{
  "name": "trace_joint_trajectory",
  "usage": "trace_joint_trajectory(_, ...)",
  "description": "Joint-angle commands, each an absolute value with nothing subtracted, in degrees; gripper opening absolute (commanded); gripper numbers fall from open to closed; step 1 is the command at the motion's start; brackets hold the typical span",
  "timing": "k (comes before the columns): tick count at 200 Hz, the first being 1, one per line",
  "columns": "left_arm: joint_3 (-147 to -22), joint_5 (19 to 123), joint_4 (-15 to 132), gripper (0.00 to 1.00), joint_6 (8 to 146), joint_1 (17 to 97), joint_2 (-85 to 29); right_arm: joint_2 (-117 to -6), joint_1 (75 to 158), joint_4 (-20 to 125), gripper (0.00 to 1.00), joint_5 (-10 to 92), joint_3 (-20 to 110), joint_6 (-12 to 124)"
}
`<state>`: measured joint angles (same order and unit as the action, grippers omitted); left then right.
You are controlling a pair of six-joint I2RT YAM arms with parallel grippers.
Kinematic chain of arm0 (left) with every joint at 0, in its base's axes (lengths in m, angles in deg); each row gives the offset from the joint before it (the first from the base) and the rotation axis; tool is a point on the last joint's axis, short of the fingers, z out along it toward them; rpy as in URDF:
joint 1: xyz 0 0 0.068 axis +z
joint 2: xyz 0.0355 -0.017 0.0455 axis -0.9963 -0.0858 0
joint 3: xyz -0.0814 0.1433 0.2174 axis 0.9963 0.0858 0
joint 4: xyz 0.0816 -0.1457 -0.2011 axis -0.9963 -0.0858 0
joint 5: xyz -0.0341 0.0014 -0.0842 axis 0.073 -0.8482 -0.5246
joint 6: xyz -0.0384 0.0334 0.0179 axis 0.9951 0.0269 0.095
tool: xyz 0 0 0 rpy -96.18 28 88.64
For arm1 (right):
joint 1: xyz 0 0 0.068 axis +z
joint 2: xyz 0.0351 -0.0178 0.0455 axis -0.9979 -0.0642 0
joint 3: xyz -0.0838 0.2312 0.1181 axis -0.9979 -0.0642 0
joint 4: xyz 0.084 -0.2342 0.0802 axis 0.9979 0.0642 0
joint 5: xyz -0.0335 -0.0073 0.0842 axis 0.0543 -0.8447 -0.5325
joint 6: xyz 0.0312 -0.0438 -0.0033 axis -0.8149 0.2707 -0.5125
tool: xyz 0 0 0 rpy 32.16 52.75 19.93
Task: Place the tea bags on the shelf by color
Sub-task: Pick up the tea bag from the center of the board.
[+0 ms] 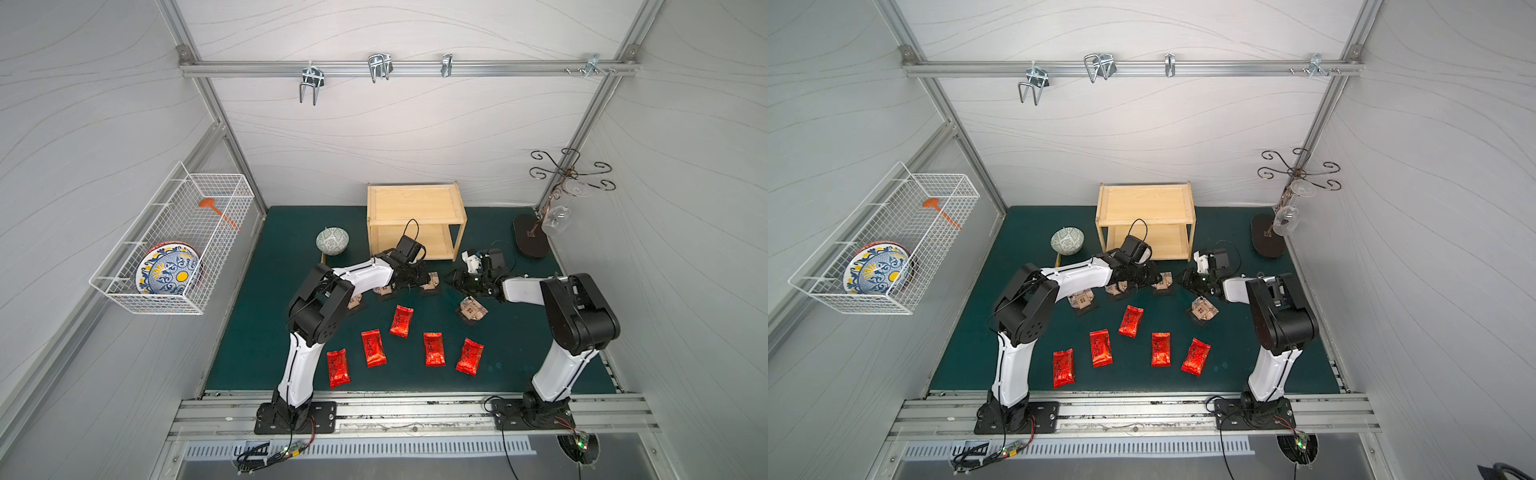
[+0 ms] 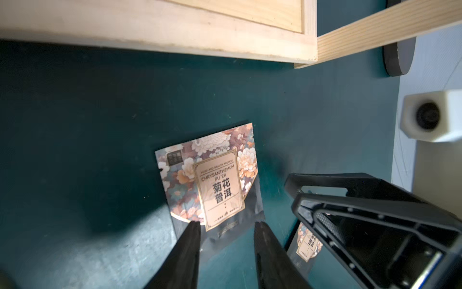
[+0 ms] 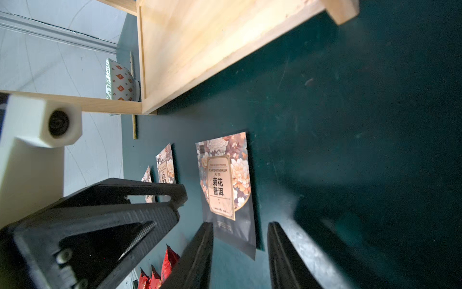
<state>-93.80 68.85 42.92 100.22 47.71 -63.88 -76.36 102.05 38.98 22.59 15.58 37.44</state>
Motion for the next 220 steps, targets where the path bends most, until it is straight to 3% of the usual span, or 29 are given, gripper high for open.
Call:
trace_joint_trajectory(1,-94.0,68.0,44.9,0.41,99.6,47.4,-65.5,-77.5,101.9,37.8,0.40,21.5,16.5,37.2)
trace_joint_trajectory(132,-88.7,67.5,47.5,0.37,99.6,47.3,-65.4,-80.8,103.1,33.3,0.39,17.2,16.3,31.9)
trace_joint_trajectory(182,-88.2,67.9,47.4,0.37,99.4,47.3,-64.9,-84.1,103.3,28.5,0.26,14.9,17.7,27.6)
trace_joint_trajectory(220,-88.2,68.2,47.0,0.37,98.9,47.3,-64.5,-85.1,103.1,28.4,0.10,14.5,19.4,27.1)
